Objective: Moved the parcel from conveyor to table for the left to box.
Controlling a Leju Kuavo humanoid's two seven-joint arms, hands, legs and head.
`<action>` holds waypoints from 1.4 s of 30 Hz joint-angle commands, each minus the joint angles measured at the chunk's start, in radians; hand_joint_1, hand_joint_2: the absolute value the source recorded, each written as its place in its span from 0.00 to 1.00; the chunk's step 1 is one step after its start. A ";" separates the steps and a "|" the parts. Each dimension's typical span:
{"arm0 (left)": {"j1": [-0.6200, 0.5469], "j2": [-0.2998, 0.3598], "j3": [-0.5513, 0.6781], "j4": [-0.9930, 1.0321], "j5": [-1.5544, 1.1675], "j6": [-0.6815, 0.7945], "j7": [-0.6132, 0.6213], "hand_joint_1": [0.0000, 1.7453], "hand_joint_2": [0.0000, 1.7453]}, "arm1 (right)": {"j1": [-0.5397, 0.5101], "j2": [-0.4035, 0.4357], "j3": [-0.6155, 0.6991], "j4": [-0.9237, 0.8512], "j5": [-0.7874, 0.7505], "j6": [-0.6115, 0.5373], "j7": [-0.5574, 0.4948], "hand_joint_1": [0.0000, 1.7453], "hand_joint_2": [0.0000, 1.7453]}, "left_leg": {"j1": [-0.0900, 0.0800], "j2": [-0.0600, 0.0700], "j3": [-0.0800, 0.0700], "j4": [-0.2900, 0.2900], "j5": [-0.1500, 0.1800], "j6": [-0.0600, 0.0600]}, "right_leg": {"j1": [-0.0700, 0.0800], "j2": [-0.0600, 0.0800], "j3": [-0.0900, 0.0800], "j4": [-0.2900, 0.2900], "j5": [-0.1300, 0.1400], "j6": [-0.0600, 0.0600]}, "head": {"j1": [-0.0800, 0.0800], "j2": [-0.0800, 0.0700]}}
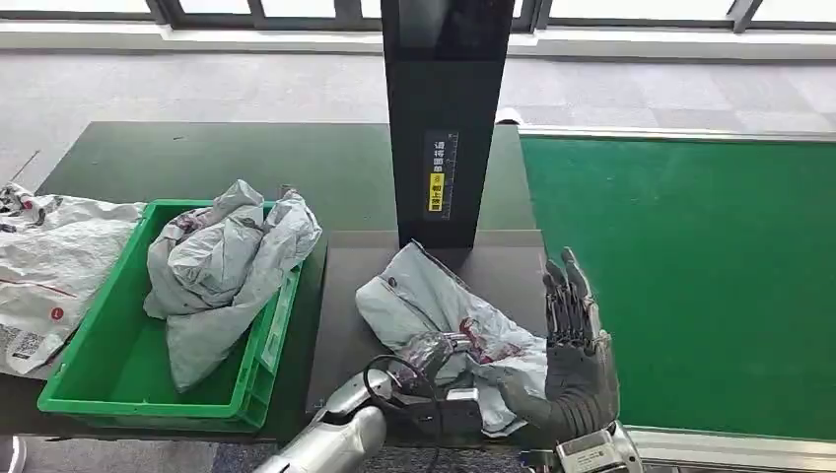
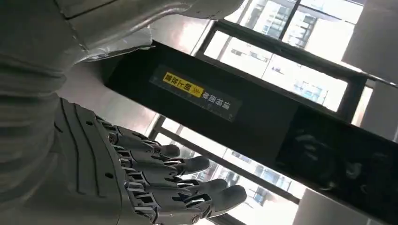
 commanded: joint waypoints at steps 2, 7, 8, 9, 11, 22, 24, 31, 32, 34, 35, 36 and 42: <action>-0.010 0.026 0.014 0.056 -0.003 0.016 0.002 1.00 1.00 | 0.025 0.017 -0.052 -0.024 -0.015 0.018 0.002 0.00 1.00 | 0.000 0.002 0.001 -0.002 0.000 0.000 | 0.001 0.000 0.001 -0.002 0.000 -0.001 | 0.000 0.000; 0.012 0.027 0.040 0.042 -0.014 0.032 0.004 1.00 1.00 | 0.007 0.015 -0.051 0.000 -0.024 0.024 0.002 0.00 1.00 | 0.000 0.002 0.002 -0.001 0.000 0.000 | 0.000 0.001 0.001 -0.001 0.000 -0.001 | 0.000 0.000; 0.016 0.026 0.047 0.036 -0.019 0.033 0.003 1.00 1.00 | 0.004 0.014 -0.052 0.001 -0.025 0.022 0.002 0.00 1.00 | 0.000 0.004 0.002 -0.002 0.000 0.000 | 0.001 0.002 0.001 -0.003 0.001 -0.001 | 0.000 0.000; 0.020 0.026 0.055 0.029 -0.018 0.039 0.000 1.00 1.00 | 0.004 0.015 -0.052 -0.001 -0.024 0.019 0.002 0.00 1.00 | 0.000 0.004 0.002 -0.003 0.000 0.000 | 0.001 0.002 0.001 -0.003 0.001 -0.001 | 0.000 0.000; 0.031 0.027 0.072 0.005 -0.022 0.071 -0.003 1.00 1.00 | 0.009 0.014 -0.053 -0.008 -0.029 0.016 0.002 0.00 1.00 | 0.000 0.004 0.002 -0.003 0.000 0.000 | 0.001 0.002 0.001 -0.003 0.001 -0.001 | 0.000 0.000; 0.265 0.089 0.141 -0.624 0.115 0.173 -0.147 1.00 1.00 | 0.036 -0.002 -0.050 -0.037 -0.059 -0.015 0.002 0.00 1.00 | 0.000 0.005 0.001 -0.002 -0.001 0.000 | 0.001 0.003 0.000 -0.002 0.000 -0.001 | 0.000 0.000; 0.315 0.114 0.145 -0.780 0.132 0.190 -0.152 1.00 1.00 | 0.044 -0.007 -0.053 -0.046 -0.067 -0.020 0.002 0.00 1.00 | 0.000 0.004 0.000 -0.001 -0.001 0.000 | 0.000 0.003 -0.001 -0.001 0.000 -0.001 | 0.000 0.000; 0.421 0.146 0.165 -1.019 0.162 0.252 -0.178 1.00 1.00 | 0.058 -0.017 -0.050 -0.054 -0.077 -0.028 0.002 0.00 1.00 | 0.001 0.005 0.000 -0.001 -0.002 -0.001 | 0.001 0.003 -0.001 -0.001 0.000 -0.001 | 0.000 0.000; 0.421 0.146 0.165 -1.019 0.162 0.252 -0.178 1.00 1.00 | 0.058 -0.017 -0.050 -0.054 -0.077 -0.028 0.002 0.00 1.00 | 0.000 0.004 0.000 -0.001 -0.001 -0.001 | 0.001 0.002 -0.001 -0.001 0.000 -0.001 | 0.000 0.000; 0.421 0.146 0.165 -1.019 0.162 0.252 -0.178 1.00 1.00 | 0.058 -0.017 -0.050 -0.054 -0.077 -0.028 0.002 0.00 1.00 | 0.001 0.006 0.000 -0.002 -0.001 -0.001 | 0.001 0.003 -0.001 -0.002 0.000 -0.001 | 0.000 0.000; 0.421 0.146 0.165 -1.019 0.162 0.252 -0.178 1.00 1.00 | 0.058 -0.017 -0.050 -0.054 -0.077 -0.028 0.002 0.00 1.00 | 0.000 0.004 -0.001 -0.001 -0.001 0.000 | 0.000 0.002 -0.002 -0.001 0.000 -0.001 | 0.000 0.000; 0.421 0.146 0.165 -1.019 0.162 0.252 -0.178 1.00 1.00 | 0.058 -0.017 -0.050 -0.054 -0.077 -0.028 0.002 0.00 1.00 | 0.001 0.003 -0.001 -0.001 -0.001 0.000 | 0.001 0.001 -0.001 -0.002 0.000 -0.001 | 0.000 0.000; 0.472 0.156 0.188 -1.132 0.197 0.365 -0.221 1.00 1.00 | 0.057 -0.027 -0.042 -0.049 -0.082 -0.034 0.002 0.00 1.00 | 0.000 0.004 0.000 -0.001 -0.001 0.000 | 0.001 0.002 -0.001 -0.002 0.000 -0.001 | 0.000 0.000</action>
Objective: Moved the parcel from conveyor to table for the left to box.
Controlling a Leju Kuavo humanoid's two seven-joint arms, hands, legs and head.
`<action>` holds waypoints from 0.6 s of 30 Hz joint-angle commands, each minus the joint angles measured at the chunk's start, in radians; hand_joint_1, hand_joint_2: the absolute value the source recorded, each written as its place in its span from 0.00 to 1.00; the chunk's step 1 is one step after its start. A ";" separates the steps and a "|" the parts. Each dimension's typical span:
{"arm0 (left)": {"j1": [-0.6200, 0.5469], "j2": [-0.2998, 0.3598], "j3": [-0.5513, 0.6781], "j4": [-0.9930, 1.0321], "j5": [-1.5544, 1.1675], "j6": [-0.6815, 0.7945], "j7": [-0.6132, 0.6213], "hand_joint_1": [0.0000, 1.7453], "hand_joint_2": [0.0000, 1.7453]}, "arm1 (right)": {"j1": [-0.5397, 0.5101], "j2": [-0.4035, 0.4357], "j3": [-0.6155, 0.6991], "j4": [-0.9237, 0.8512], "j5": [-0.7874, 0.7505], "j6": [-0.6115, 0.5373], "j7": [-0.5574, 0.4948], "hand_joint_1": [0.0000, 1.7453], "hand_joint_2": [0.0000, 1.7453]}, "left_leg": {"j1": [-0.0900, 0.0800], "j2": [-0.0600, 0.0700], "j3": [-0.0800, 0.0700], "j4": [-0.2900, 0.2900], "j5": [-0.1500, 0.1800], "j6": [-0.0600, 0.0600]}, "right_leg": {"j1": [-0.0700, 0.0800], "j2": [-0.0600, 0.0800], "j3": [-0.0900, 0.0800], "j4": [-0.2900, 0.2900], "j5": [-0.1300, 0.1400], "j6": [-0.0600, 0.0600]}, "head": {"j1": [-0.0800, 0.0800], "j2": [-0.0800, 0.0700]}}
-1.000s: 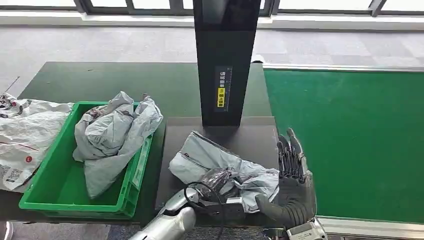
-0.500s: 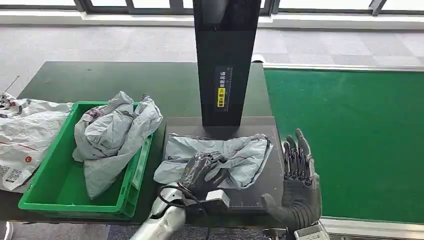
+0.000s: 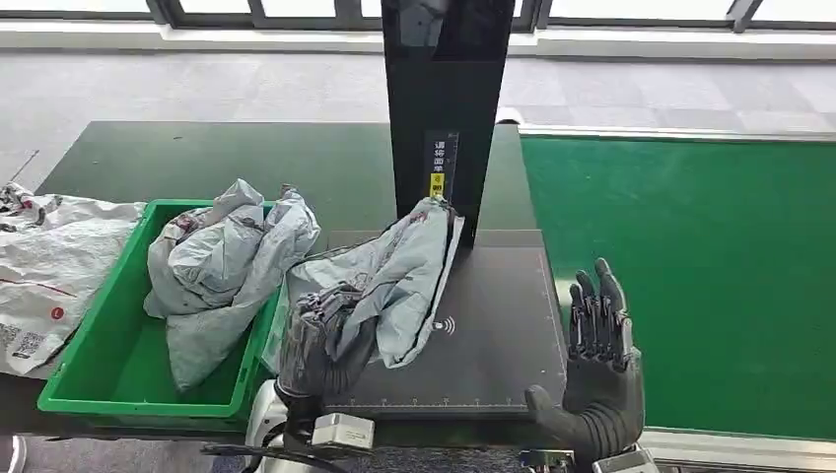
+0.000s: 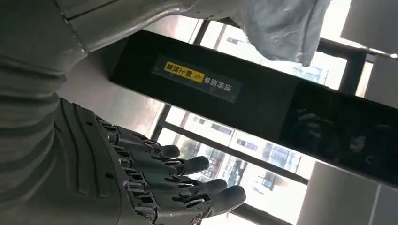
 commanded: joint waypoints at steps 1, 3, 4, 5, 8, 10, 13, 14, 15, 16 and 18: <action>0.073 0.058 0.082 -0.191 0.062 0.123 -0.038 1.00 1.00 | -0.011 -0.035 -0.018 0.019 -0.009 -0.004 0.002 0.00 1.00 | 0.000 0.004 0.002 -0.002 0.000 0.000 | 0.001 0.002 0.001 -0.002 0.001 -0.001 | 0.000 0.000; 0.075 0.072 0.142 -0.238 0.089 0.176 -0.032 1.00 1.00 | -0.017 -0.048 -0.005 0.026 -0.015 -0.012 0.002 0.00 1.00 | 0.001 0.005 0.002 -0.001 -0.001 0.000 | 0.001 0.003 0.000 -0.001 0.001 -0.001 | 0.000 0.000; 0.071 0.077 0.155 -0.248 0.101 0.185 -0.033 1.00 1.00 | -0.018 -0.050 -0.003 0.028 -0.016 -0.013 0.002 0.00 1.00 | 0.000 0.006 0.002 -0.002 -0.001 -0.001 | 0.001 0.004 0.001 -0.002 0.001 -0.001 | 0.000 0.000; 0.060 0.090 0.180 -0.266 0.119 0.198 -0.038 1.00 1.00 | -0.019 -0.051 0.000 0.032 -0.019 -0.014 0.002 0.00 1.00 | 0.001 0.005 0.002 -0.001 -0.001 -0.001 | 0.001 0.003 0.001 -0.001 0.001 -0.001 | 0.000 0.000; 0.032 0.076 0.262 -0.308 0.119 0.198 -0.075 1.00 1.00 | -0.028 -0.054 0.007 0.037 -0.027 -0.019 0.002 0.00 1.00 | 0.001 0.005 0.002 -0.002 0.000 -0.001 | 0.001 0.003 0.001 -0.001 0.001 -0.002 | 0.000 0.000; 0.017 0.061 0.303 -0.370 0.148 0.198 -0.090 1.00 1.00 | -0.033 -0.045 0.002 0.037 -0.022 -0.012 0.002 0.00 1.00 | 0.001 0.005 0.000 0.000 0.000 -0.001 | 0.001 0.003 -0.001 0.000 0.001 -0.001 | 0.000 0.000; 0.023 0.047 0.358 -0.483 0.219 0.198 -0.090 1.00 1.00 | -0.047 -0.020 -0.019 0.046 -0.005 0.015 0.002 0.00 1.00 | 0.001 0.005 0.000 0.000 0.000 -0.001 | 0.002 0.003 -0.001 0.000 0.001 -0.001 | 0.000 0.000; 0.028 0.051 0.372 -0.502 0.243 0.198 -0.090 1.00 1.00 | -0.048 -0.015 -0.021 0.047 -0.003 0.018 0.002 0.00 1.00 | 0.002 0.005 0.000 0.000 0.000 -0.001 | 0.002 0.003 -0.001 0.000 0.001 -0.002 | 0.000 0.000; 0.026 0.053 0.381 -0.514 0.258 0.198 -0.090 1.00 1.00 | -0.048 -0.014 -0.022 0.047 -0.002 0.021 0.002 0.00 1.00 | 0.001 0.004 0.000 0.000 0.000 -0.001 | 0.001 0.003 0.000 0.000 0.001 -0.001 | 0.000 0.000; 0.021 0.057 0.402 -0.516 0.258 0.198 -0.090 1.00 1.00 | -0.047 -0.011 -0.024 0.048 -0.003 0.025 0.002 0.00 1.00 | 0.001 0.005 0.001 -0.001 0.000 -0.001 | 0.001 0.003 -0.001 0.000 0.001 -0.001 | 0.000 0.000; 0.021 0.057 0.402 -0.516 0.258 0.198 -0.090 1.00 1.00 | -0.047 -0.011 -0.024 0.048 -0.003 0.025 0.002 0.00 1.00 | 0.001 0.004 0.001 -0.001 0.000 -0.001 | 0.001 0.002 0.000 -0.001 0.001 -0.001 | 0.000 0.000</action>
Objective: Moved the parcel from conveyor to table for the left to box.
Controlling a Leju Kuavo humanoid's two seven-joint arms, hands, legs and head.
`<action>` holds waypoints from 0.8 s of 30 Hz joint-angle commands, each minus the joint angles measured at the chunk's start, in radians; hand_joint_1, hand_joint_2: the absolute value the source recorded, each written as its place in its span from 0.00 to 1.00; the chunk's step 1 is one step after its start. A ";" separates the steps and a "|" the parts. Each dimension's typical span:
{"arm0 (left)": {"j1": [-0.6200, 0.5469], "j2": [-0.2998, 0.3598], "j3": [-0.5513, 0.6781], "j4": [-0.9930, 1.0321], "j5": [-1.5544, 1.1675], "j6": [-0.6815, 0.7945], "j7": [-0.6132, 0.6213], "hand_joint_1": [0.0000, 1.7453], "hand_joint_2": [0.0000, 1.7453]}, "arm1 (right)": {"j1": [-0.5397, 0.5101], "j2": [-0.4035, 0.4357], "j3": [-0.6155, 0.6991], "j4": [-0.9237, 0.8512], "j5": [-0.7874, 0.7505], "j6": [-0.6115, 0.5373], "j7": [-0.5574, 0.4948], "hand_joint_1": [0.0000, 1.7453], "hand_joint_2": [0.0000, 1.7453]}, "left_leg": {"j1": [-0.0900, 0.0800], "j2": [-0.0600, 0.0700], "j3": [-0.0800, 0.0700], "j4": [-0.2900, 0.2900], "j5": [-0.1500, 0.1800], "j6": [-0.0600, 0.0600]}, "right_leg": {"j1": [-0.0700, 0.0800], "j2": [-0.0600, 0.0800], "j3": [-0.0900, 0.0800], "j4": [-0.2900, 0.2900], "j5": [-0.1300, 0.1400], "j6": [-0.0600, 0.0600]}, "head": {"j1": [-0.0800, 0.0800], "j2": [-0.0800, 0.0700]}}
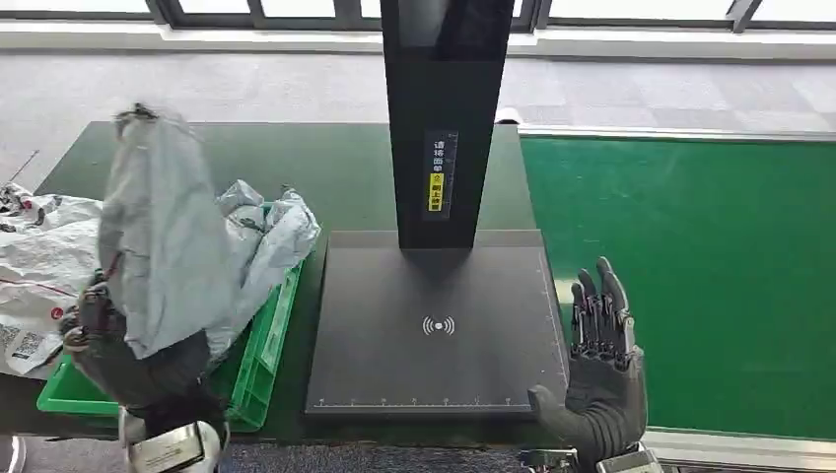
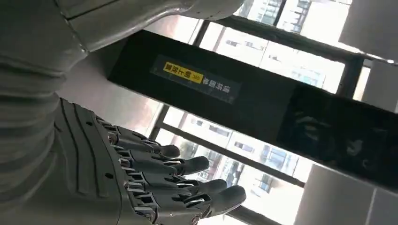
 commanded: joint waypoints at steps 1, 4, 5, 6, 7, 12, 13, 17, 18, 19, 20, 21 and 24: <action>-0.048 0.024 0.189 -0.084 0.028 0.000 0.000 1.00 1.00 | -0.032 0.009 -0.021 0.046 0.003 0.014 0.002 0.00 1.00 | 0.000 0.004 0.001 -0.002 0.000 0.000 | 0.001 0.002 0.001 -0.002 0.001 -0.001 | 0.000 0.000; -0.091 0.006 0.258 -0.039 -0.014 0.000 0.000 1.00 1.00 | -0.036 0.007 -0.019 0.050 -0.003 0.010 0.002 0.00 1.00 | 0.001 0.002 0.001 -0.002 0.001 0.000 | 0.001 0.000 0.001 -0.002 0.001 -0.001 | 0.000 0.000; -0.102 0.007 0.273 -0.019 -0.016 0.000 0.000 1.00 1.00 | -0.036 0.006 -0.020 0.052 -0.004 0.008 0.002 0.00 1.00 | 0.000 0.001 0.001 -0.001 0.000 0.000 | 0.000 0.000 0.001 -0.001 0.001 -0.001 | 0.000 0.000; -0.122 0.022 0.280 0.071 -0.009 0.000 0.000 1.00 1.00 | -0.033 0.008 -0.023 0.052 -0.002 0.001 0.002 0.00 1.00 | 0.000 0.002 0.001 -0.002 0.001 0.000 | 0.001 0.000 0.001 -0.002 0.001 -0.001 | 0.000 0.000; -0.141 0.031 0.284 0.121 -0.016 0.000 0.004 1.00 1.00 | -0.027 0.005 -0.021 0.046 -0.004 0.000 0.002 0.00 1.00 | 0.000 0.002 0.002 -0.003 0.001 0.000 | 0.000 0.000 0.002 -0.003 0.001 -0.001 | 0.000 0.000; -0.224 0.077 0.268 0.304 -0.105 -0.034 0.139 1.00 1.00 | -0.006 0.002 -0.021 0.028 -0.006 -0.008 0.002 0.00 1.00 | 0.000 -0.001 0.002 -0.003 0.002 -0.001 | 0.000 -0.003 0.003 -0.003 0.001 -0.001 | 0.000 0.000; -0.258 0.098 0.260 0.393 -0.115 -0.072 0.190 1.00 1.00 | 0.001 0.002 -0.023 0.021 -0.005 -0.011 0.002 0.00 1.00 | 0.000 -0.001 0.003 -0.004 0.003 -0.001 | 0.001 -0.004 0.003 -0.004 0.002 -0.001 | 0.000 0.000; -0.350 0.122 0.255 0.599 -0.114 -0.173 0.265 1.00 1.00 | 0.021 0.000 -0.026 0.000 -0.001 -0.014 0.002 0.00 1.00 | -0.001 -0.004 0.003 -0.002 0.003 -0.001 | -0.001 -0.005 0.003 -0.002 0.000 -0.001 | 0.000 0.000; -0.372 0.125 0.255 0.649 -0.115 -0.189 0.272 1.00 1.00 | 0.026 0.002 -0.028 -0.005 0.001 -0.010 0.002 0.00 1.00 | 0.000 -0.004 0.003 -0.003 0.004 -0.001 | 0.000 -0.006 0.003 -0.003 0.001 -0.001 | 0.000 0.000; -0.393 0.127 0.256 0.705 -0.134 -0.190 0.278 1.00 1.00 | 0.030 0.005 -0.033 -0.010 0.003 -0.004 0.002 0.00 1.00 | 0.000 -0.003 0.002 -0.003 0.005 -0.002 | 0.000 -0.005 0.003 -0.003 0.002 -0.002 | 0.000 0.000; -0.422 0.128 0.259 0.779 -0.159 -0.194 0.291 1.00 1.00 | 0.033 0.009 -0.039 -0.013 0.007 0.006 0.002 0.00 1.00 | -0.001 -0.003 0.002 -0.002 0.003 -0.002 | 0.000 -0.004 0.002 -0.001 0.002 -0.002 | 0.000 0.000; -0.430 0.127 0.260 0.803 -0.167 -0.196 0.298 1.00 1.00 | 0.034 0.009 -0.039 -0.013 0.008 0.008 0.002 0.00 1.00 | 0.000 -0.004 0.003 -0.003 0.004 -0.002 | 0.000 -0.006 0.003 -0.003 0.002 -0.002 | 0.000 0.000; -0.439 0.127 0.265 0.835 -0.170 -0.190 0.291 1.00 1.00 | 0.036 0.009 -0.039 -0.015 0.008 0.008 0.002 0.00 1.00 | 0.000 -0.001 0.002 -0.003 0.004 -0.002 | 0.000 -0.004 0.002 -0.003 0.003 -0.001 | 0.000 0.000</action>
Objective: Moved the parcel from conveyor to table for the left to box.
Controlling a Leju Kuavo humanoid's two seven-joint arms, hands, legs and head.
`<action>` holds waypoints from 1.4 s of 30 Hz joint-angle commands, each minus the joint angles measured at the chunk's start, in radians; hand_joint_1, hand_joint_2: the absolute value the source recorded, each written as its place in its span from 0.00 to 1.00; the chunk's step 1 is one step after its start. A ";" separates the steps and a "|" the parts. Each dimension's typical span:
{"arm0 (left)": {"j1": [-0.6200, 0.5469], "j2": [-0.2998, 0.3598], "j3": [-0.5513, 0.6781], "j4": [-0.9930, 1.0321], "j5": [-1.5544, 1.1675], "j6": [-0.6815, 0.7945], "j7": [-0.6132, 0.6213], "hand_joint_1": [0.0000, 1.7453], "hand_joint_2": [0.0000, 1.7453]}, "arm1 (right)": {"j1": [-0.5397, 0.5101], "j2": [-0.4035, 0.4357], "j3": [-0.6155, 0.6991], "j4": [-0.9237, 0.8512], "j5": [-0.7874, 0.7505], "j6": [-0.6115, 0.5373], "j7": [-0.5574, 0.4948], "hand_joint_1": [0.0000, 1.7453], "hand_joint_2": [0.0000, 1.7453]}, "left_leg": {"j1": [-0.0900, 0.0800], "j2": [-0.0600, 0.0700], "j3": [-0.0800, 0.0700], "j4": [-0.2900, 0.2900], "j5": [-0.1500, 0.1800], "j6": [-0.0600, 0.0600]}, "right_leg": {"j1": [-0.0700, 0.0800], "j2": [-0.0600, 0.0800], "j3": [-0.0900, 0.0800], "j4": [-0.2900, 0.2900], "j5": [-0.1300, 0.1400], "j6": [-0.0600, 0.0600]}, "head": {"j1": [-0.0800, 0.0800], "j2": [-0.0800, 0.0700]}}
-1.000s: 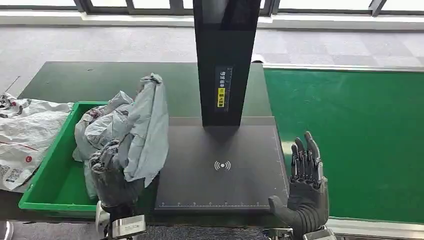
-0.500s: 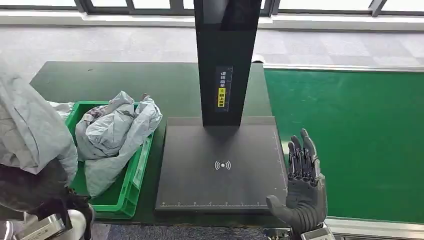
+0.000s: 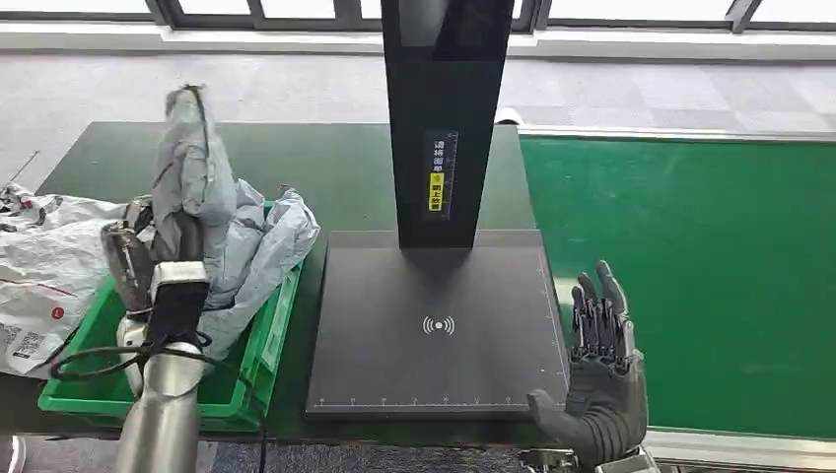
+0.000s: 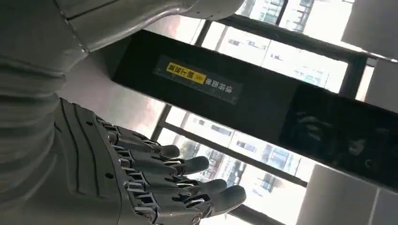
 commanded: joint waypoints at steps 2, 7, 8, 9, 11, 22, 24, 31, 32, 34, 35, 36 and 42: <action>-0.143 0.042 0.046 0.379 -0.032 -0.008 0.017 1.00 1.00 | 0.013 0.008 -0.039 -0.005 0.002 0.011 0.002 0.00 1.00 | 0.000 0.001 0.001 -0.002 0.001 0.000 | 0.001 -0.001 0.002 -0.002 0.001 -0.001 | 0.000 0.000; -0.143 0.042 0.046 0.379 -0.032 -0.008 0.017 1.00 1.00 | 0.013 0.008 -0.039 -0.005 0.002 0.011 0.002 0.00 1.00 | 0.000 0.001 0.001 -0.002 0.001 -0.001 | 0.001 -0.001 0.001 -0.002 0.001 -0.001 | 0.000 0.000; -0.143 0.042 0.046 0.379 -0.032 -0.008 0.017 1.00 1.00 | 0.013 0.008 -0.039 -0.005 0.002 0.011 0.002 0.00 1.00 | 0.001 0.001 0.000 -0.001 0.000 -0.001 | 0.001 0.000 0.001 -0.001 0.001 -0.001 | 0.000 0.000; -0.143 0.042 0.046 0.379 -0.032 -0.008 0.017 1.00 1.00 | 0.013 0.008 -0.039 -0.005 0.002 0.011 0.002 0.00 1.00 | 0.001 0.001 0.000 -0.002 0.001 -0.001 | 0.001 0.000 0.001 -0.002 0.001 -0.001 | 0.000 0.000; -0.132 0.037 0.060 0.371 -0.036 -0.012 0.037 1.00 1.00 | 0.010 0.005 -0.035 -0.001 0.000 0.017 0.002 0.00 1.00 | 0.001 0.001 0.000 -0.001 0.001 -0.001 | 0.001 0.000 0.000 -0.002 0.001 -0.001 | 0.000 0.000; -0.062 0.028 0.122 0.361 0.004 -0.002 0.004 0.00 1.00 | -0.027 -0.008 -0.021 0.049 -0.012 0.030 0.002 0.00 1.00 | 0.000 0.003 0.001 -0.001 0.000 0.000 | 0.001 0.003 0.001 -0.001 0.001 -0.001 | 0.000 0.000; -0.043 0.019 0.128 0.327 0.027 -0.003 -0.003 0.00 0.00 | -0.031 -0.010 -0.019 0.052 -0.016 0.030 0.002 0.00 1.00 | 0.000 0.004 0.001 -0.002 0.000 0.000 | 0.000 0.003 0.001 -0.001 0.001 -0.001 | 0.000 0.000; 0.101 -0.047 0.086 0.110 0.176 -0.020 -0.080 0.00 0.00 | -0.030 -0.018 -0.017 0.048 -0.024 0.001 0.002 0.00 1.00 | 0.000 0.004 0.002 -0.002 -0.001 0.000 | 0.000 0.003 0.002 -0.002 0.001 -0.001 | 0.000 0.000; 0.111 -0.050 0.082 0.105 0.178 -0.017 -0.083 0.00 0.00 | -0.028 -0.018 -0.017 0.046 -0.024 0.001 0.002 0.00 1.00 | 0.000 0.002 0.002 -0.001 -0.001 0.000 | 0.000 0.002 0.002 -0.001 0.000 -0.001 | 0.000 0.000; 0.111 -0.050 0.082 0.105 0.178 -0.017 -0.083 0.00 0.00 | -0.028 -0.018 -0.017 0.046 -0.024 0.001 0.002 0.00 1.00 | 0.000 0.003 0.002 -0.001 -0.001 0.000 | 0.000 0.002 0.002 -0.002 0.000 -0.001 | 0.000 0.000; 0.119 -0.053 0.077 0.098 0.203 -0.018 -0.107 0.00 0.00 | -0.028 -0.017 -0.018 0.045 -0.023 -0.001 0.002 0.00 1.00 | 0.000 0.005 0.002 -0.004 0.000 0.000 | 0.001 0.003 0.002 -0.005 0.001 -0.001 | 0.000 0.000; 0.129 -0.058 0.073 0.101 0.218 -0.015 -0.125 0.00 0.00 | -0.029 -0.016 -0.019 0.044 -0.022 -0.001 0.002 0.00 1.00 | 0.000 0.003 0.001 -0.001 -0.001 0.000 | 0.000 0.002 0.001 -0.002 0.000 -0.001 | 0.000 0.000; 0.231 -0.116 0.074 0.108 0.388 -0.036 -0.274 0.00 0.00 | -0.034 -0.044 0.027 0.023 -0.059 -0.024 0.002 0.00 1.00 | -0.001 0.005 0.004 -0.004 -0.001 0.000 | 0.000 0.004 0.003 -0.004 0.001 -0.001 | 0.000 0.000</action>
